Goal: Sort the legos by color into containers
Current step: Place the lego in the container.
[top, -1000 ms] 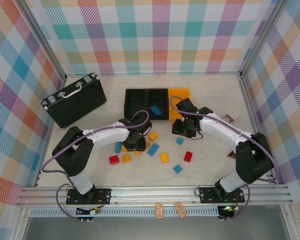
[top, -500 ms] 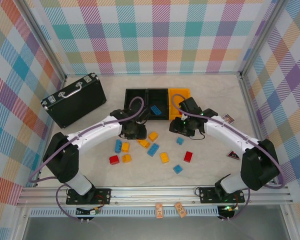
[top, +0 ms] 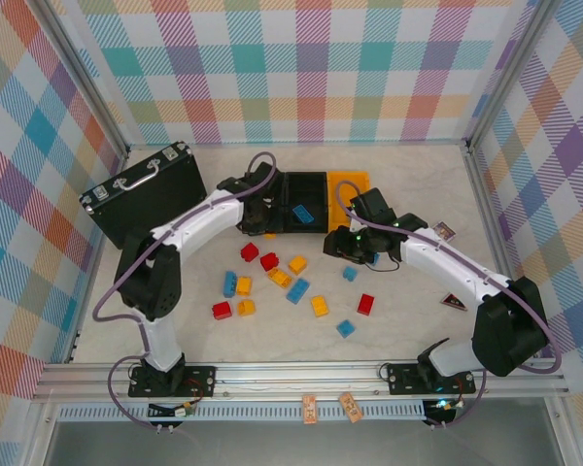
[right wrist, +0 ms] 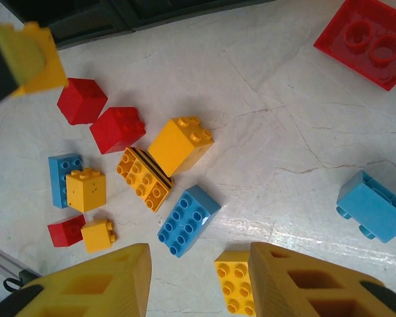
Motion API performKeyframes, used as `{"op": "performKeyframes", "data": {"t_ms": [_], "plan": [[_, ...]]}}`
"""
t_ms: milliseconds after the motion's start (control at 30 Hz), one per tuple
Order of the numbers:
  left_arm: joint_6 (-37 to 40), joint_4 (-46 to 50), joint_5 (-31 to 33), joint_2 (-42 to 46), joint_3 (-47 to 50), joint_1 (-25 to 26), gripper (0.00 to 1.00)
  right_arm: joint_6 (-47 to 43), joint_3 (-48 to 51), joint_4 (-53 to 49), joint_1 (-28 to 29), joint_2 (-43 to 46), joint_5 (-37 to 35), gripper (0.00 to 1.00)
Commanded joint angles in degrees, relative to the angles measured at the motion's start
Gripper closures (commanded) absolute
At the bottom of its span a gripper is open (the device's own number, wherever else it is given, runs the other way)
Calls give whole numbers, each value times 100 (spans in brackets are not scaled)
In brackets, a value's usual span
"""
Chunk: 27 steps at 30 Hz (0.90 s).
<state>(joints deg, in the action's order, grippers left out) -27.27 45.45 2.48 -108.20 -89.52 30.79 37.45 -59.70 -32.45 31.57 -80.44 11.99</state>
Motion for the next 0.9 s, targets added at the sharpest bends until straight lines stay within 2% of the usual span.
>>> {"op": "performKeyframes", "data": {"t_ms": [0, 333, 500, 733, 867], "plan": [[151, 347, 338, -462, -683, -220, 79, -183, 33, -51, 42, 94, 128, 57], [301, 784, 672, -1588, -2063, -503, 73, -278, 19, -173, 16, 90, 77, 57], [384, 840, 704, -1845, -2352, -528, 72, -195, 80, -175, 17, 156, 49, 57], [437, 826, 612, -1844, -2464, -523, 50, -47, 246, -146, 23, 280, -20, 57], [455, 816, 533, -1644, -2405, -521, 46, -26, 258, -209, 13, 327, -162, 56]]}}
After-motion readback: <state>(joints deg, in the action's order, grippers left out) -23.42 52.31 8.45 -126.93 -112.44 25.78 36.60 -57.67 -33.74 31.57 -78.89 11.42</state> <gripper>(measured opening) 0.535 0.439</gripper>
